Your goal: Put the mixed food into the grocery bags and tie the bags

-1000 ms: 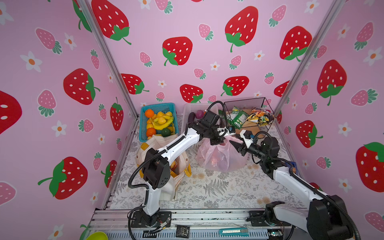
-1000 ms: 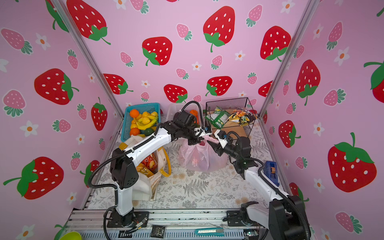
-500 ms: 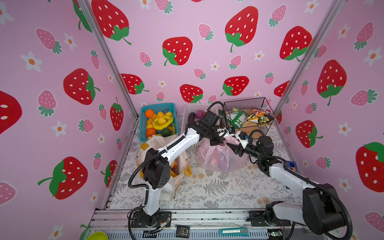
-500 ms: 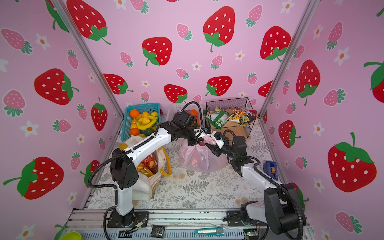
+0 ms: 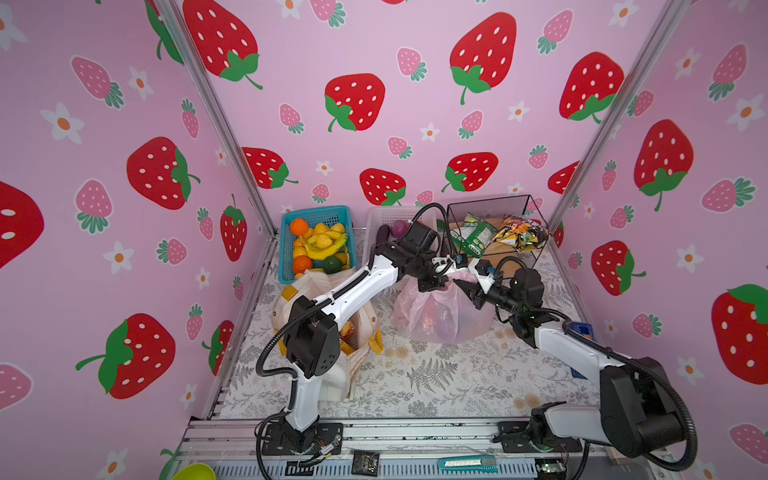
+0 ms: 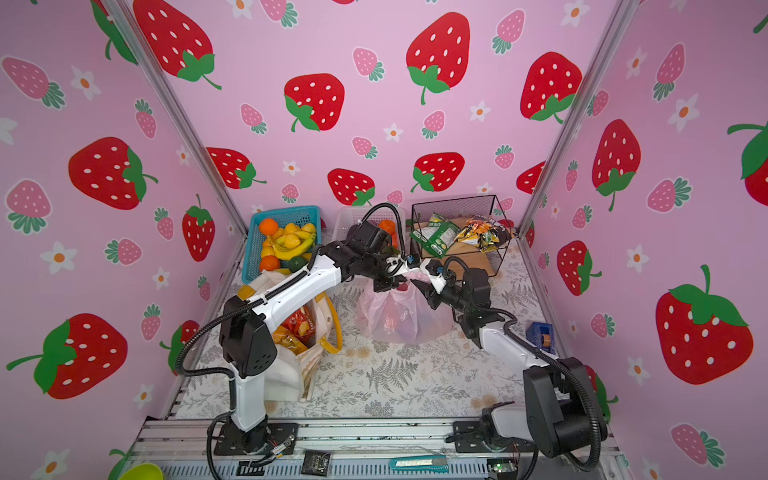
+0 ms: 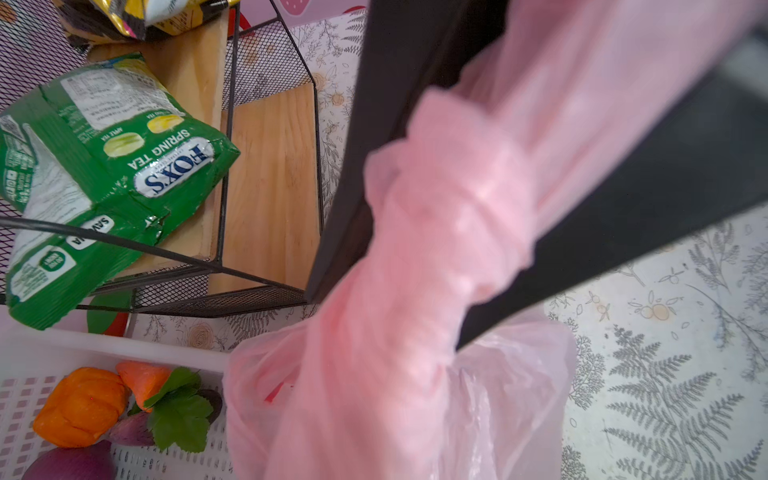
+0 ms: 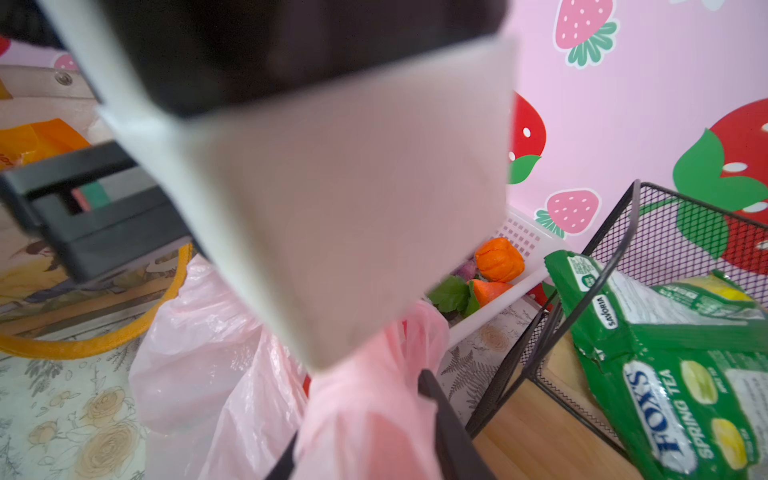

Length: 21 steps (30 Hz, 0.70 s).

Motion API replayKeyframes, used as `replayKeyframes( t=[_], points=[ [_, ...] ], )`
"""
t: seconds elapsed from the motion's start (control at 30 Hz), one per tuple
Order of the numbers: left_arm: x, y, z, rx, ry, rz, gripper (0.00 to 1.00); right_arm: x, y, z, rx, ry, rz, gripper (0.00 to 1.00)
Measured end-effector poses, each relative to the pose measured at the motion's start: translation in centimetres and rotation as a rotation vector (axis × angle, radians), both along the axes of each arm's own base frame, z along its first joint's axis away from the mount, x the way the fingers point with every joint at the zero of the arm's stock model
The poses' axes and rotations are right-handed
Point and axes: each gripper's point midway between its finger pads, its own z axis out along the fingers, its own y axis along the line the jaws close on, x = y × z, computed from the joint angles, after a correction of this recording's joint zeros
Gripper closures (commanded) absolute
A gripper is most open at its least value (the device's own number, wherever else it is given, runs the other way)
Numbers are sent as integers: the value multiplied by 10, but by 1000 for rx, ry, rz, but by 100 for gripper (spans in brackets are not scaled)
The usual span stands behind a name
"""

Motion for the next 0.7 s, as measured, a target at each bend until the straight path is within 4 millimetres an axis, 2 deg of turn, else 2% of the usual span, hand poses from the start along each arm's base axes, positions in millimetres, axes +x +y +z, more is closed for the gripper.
replayKeyframes(
  t=[0.07,0.13,0.23,0.4,0.47,0.6,0.7],
  points=[
    [0,0,0,0,1,2,100,0,2,1,7,1,6,95],
    [1,1,0,-1,2,5,100,0,2,1,11,4,7,100],
    [1,0,0,-4,4,10,98,1,2,1,16,5,-2,100],
    [1,1,4,-8,0,25,69,3,-3,3,16,-13,-49,100],
    [-1,4,5,-4,0,31,63,3,-6,4,17,-22,-67,100],
    [-5,12,11,3,-11,49,62,0,-11,11,26,-49,-92,100],
    [-1,13,17,-1,-35,73,62,-5,-12,14,40,-59,-92,100]
  ],
)
